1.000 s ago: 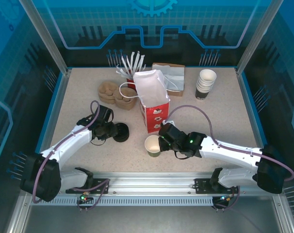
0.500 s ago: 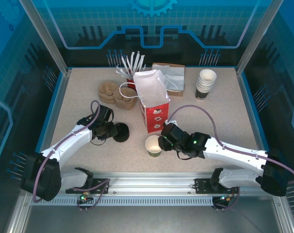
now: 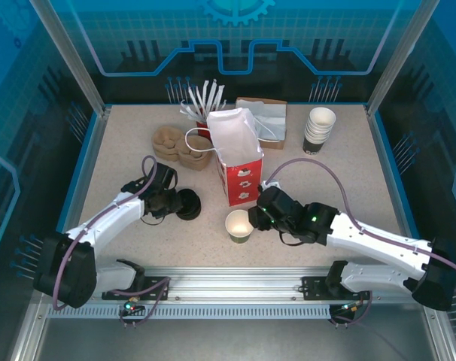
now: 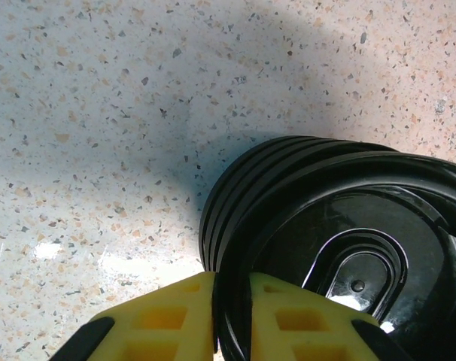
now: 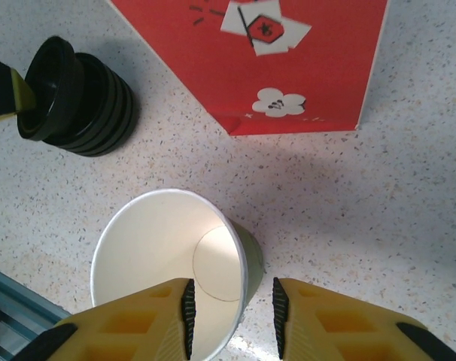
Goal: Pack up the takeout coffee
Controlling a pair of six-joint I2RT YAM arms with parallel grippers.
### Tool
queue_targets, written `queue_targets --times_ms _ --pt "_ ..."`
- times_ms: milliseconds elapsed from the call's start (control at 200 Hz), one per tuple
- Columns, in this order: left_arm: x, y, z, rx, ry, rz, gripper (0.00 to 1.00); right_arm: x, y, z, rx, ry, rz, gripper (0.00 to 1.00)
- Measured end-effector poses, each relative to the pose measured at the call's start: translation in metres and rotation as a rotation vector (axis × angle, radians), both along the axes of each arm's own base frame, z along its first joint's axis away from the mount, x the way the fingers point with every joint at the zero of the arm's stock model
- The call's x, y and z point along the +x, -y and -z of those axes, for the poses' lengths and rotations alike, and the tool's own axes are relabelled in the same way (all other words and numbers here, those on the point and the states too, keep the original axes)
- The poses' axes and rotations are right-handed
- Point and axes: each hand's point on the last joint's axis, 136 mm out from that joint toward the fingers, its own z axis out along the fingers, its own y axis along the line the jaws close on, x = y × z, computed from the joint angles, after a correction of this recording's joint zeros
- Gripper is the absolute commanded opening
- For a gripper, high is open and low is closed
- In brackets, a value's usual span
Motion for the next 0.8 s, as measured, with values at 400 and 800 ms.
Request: queue_targets --times_ms 400,800 --pt "-0.001 0.004 -0.044 -0.005 0.078 0.033 0.13 -0.001 -0.021 -0.057 0.127 0.013 -0.052 0.38" --pt "-0.046 0.013 -0.099 -0.026 0.132 0.131 0.12 -0.007 -0.068 -0.080 0.168 -0.081 -0.132 0.48"
